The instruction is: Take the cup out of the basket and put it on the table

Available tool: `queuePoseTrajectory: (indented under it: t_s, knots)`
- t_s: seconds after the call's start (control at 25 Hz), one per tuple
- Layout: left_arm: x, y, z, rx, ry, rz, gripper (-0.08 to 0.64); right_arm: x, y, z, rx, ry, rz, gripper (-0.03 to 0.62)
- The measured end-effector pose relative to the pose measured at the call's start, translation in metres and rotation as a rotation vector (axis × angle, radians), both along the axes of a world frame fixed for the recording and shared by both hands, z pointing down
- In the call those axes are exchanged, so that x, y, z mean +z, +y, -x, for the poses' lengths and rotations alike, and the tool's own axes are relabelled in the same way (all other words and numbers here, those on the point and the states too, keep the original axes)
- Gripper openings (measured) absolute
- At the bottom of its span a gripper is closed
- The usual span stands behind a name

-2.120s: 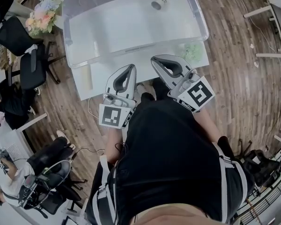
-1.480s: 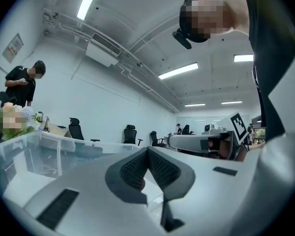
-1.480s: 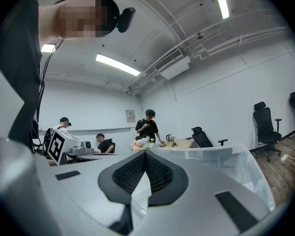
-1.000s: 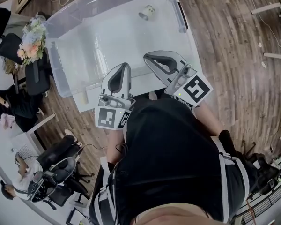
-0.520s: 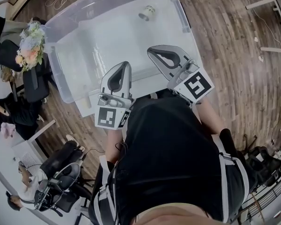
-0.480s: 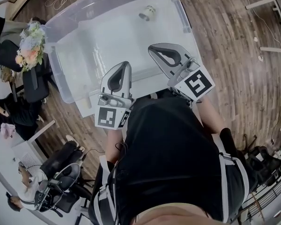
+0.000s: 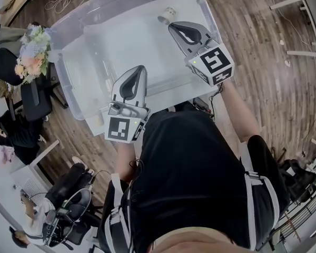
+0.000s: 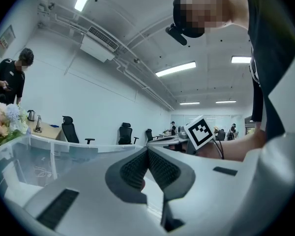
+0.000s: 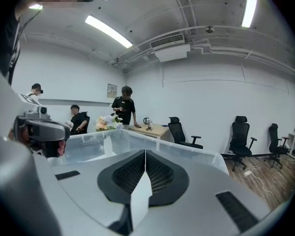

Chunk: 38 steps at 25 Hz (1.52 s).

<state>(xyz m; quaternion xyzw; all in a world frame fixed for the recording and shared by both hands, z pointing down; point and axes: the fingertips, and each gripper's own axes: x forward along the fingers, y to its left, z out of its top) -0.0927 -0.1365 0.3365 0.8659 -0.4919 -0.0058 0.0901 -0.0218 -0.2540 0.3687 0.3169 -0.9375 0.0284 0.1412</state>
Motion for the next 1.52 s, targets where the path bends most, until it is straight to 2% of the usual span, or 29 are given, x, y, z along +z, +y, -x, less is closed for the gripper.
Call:
queuePoseTrajectory:
  t_s: [0.48, 0.6, 0.68, 1.04, 1.32, 1.52]
  knots:
    - [0.005, -0.005, 0.024, -0.011, 0.019, 0.012, 0.017, 0.076, -0.065, 0.013, 0.056, 0.246, 0.030, 0.020]
    - [0.007, -0.007, 0.030, -0.016, 0.024, 0.016, 0.017, 0.099, -0.076, 0.019, 0.045, 0.308, 0.050, 0.029]
    - [0.007, -0.007, 0.034, -0.020, 0.025, 0.015, 0.017, 0.114, -0.081, 0.023, 0.029, 0.340, 0.068, 0.069]
    - [0.012, -0.009, 0.049, -0.048, 0.026, 0.029, 0.017, 0.182, -0.102, 0.025, -0.001, 0.541, 0.086, 0.103]
    - [0.017, -0.015, 0.060, -0.068, 0.021, 0.046, 0.017, 0.230, -0.116, 0.028, -0.030, 0.685, 0.058, 0.121]
    - [0.022, -0.017, 0.066, -0.089, 0.020, 0.061, 0.018, 0.260, -0.128, 0.027, -0.033, 0.740, 0.085, 0.129]
